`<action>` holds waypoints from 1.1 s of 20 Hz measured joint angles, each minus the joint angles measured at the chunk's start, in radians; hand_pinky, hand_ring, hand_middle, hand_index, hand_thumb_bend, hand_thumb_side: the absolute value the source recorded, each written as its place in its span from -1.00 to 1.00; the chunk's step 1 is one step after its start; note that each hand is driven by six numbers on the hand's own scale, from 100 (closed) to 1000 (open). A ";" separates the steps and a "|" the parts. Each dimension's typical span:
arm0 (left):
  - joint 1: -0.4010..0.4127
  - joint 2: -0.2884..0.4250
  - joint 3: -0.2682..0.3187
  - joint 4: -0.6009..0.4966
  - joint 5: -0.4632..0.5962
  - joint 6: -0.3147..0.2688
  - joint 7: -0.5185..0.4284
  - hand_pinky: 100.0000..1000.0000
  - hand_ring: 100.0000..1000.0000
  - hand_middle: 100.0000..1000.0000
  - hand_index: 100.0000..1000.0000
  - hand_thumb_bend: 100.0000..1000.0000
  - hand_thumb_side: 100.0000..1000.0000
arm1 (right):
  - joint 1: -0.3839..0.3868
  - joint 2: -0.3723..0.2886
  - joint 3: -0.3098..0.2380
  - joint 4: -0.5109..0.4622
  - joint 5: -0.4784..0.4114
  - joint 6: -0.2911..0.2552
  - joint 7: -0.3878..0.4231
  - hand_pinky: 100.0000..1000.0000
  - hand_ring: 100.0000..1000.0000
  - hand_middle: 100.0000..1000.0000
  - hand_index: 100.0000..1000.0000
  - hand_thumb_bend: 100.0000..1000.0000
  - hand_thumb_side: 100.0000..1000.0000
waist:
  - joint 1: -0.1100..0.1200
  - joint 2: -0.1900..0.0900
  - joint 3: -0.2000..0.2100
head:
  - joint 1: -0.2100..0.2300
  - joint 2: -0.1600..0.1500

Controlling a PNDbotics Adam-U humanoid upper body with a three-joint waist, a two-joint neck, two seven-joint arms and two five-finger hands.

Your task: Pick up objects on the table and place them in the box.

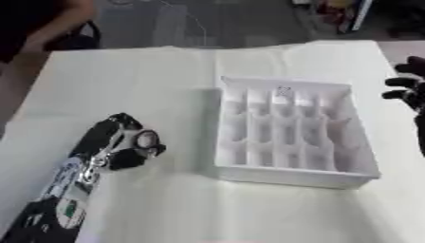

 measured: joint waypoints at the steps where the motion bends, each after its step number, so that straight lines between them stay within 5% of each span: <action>1: 0.000 0.000 0.000 0.000 -0.002 0.001 0.000 0.66 0.58 0.51 0.46 0.46 0.26 | 0.000 0.000 0.000 0.000 0.000 0.000 0.000 0.10 0.26 0.35 0.58 -1.00 0.99 | 0.000 0.000 0.000 | 0.000 0.000; 10: -0.003 0.000 0.000 0.004 -0.024 0.006 0.000 0.66 0.58 0.51 0.40 0.29 0.18 | 0.000 0.000 0.000 0.000 0.000 0.000 0.000 0.10 0.26 0.35 0.58 -1.00 0.99 | 0.000 0.000 0.000 | 0.000 0.000; 21: -0.007 0.001 -0.001 0.003 -0.035 0.026 -0.021 0.66 0.57 0.50 0.22 -0.35 -0.10 | 0.000 0.000 0.000 0.000 0.000 0.000 0.000 0.10 0.26 0.35 0.58 -1.00 0.99 | 0.000 -0.001 -0.003 | 0.001 0.000; 22: -0.007 0.001 -0.001 0.003 -0.035 0.027 -0.022 0.66 0.57 0.49 0.14 -0.58 -0.17 | 0.000 0.000 0.000 0.000 0.000 0.000 0.000 0.10 0.26 0.35 0.58 -1.00 0.99 | 0.000 -0.002 -0.003 | 0.001 0.000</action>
